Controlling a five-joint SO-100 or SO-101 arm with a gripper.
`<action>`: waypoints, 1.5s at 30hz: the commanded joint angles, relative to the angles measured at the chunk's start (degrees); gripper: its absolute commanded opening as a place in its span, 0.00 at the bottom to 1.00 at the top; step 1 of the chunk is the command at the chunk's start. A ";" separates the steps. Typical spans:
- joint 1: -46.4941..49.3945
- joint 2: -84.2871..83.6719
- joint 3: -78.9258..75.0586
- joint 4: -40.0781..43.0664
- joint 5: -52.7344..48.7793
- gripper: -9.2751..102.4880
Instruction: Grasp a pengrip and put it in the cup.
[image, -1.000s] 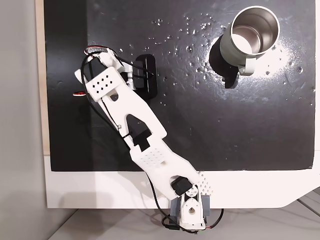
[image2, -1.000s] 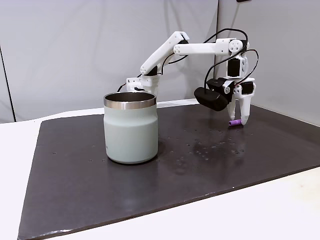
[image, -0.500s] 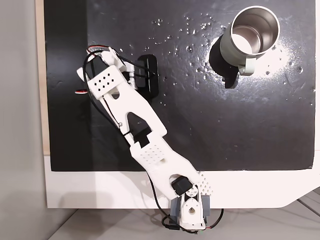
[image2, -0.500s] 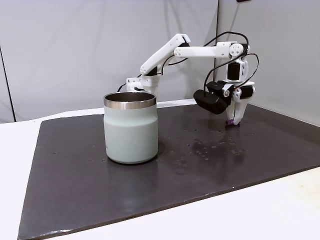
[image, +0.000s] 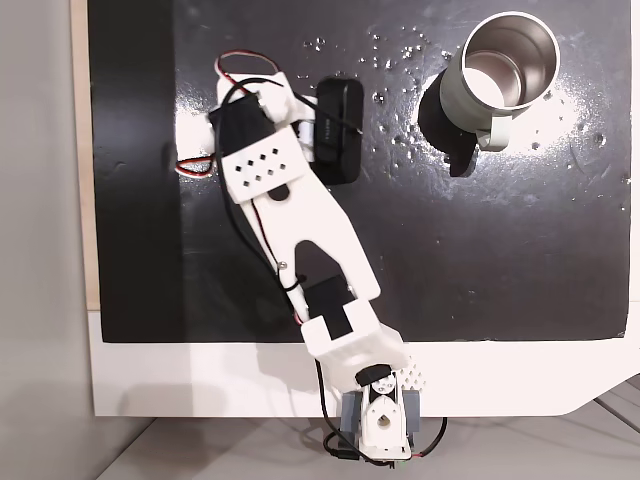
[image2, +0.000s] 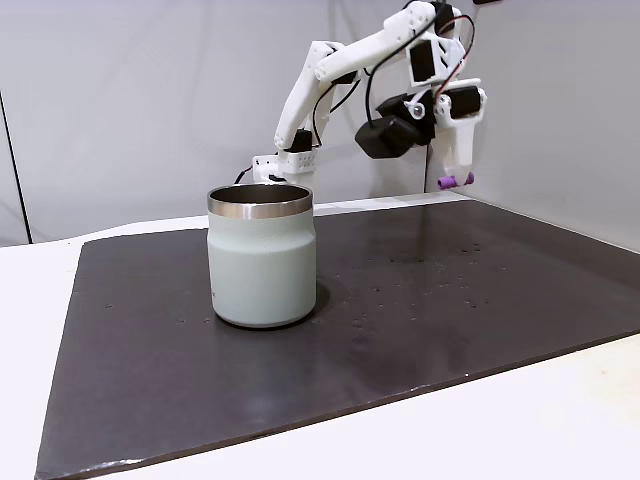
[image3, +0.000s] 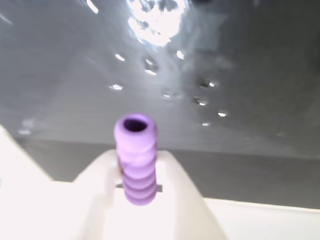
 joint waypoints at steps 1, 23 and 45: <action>5.89 8.61 0.18 2.29 -2.02 0.08; 38.94 5.89 -16.61 10.02 -21.88 0.08; 40.34 -13.80 -39.81 10.02 -22.76 0.08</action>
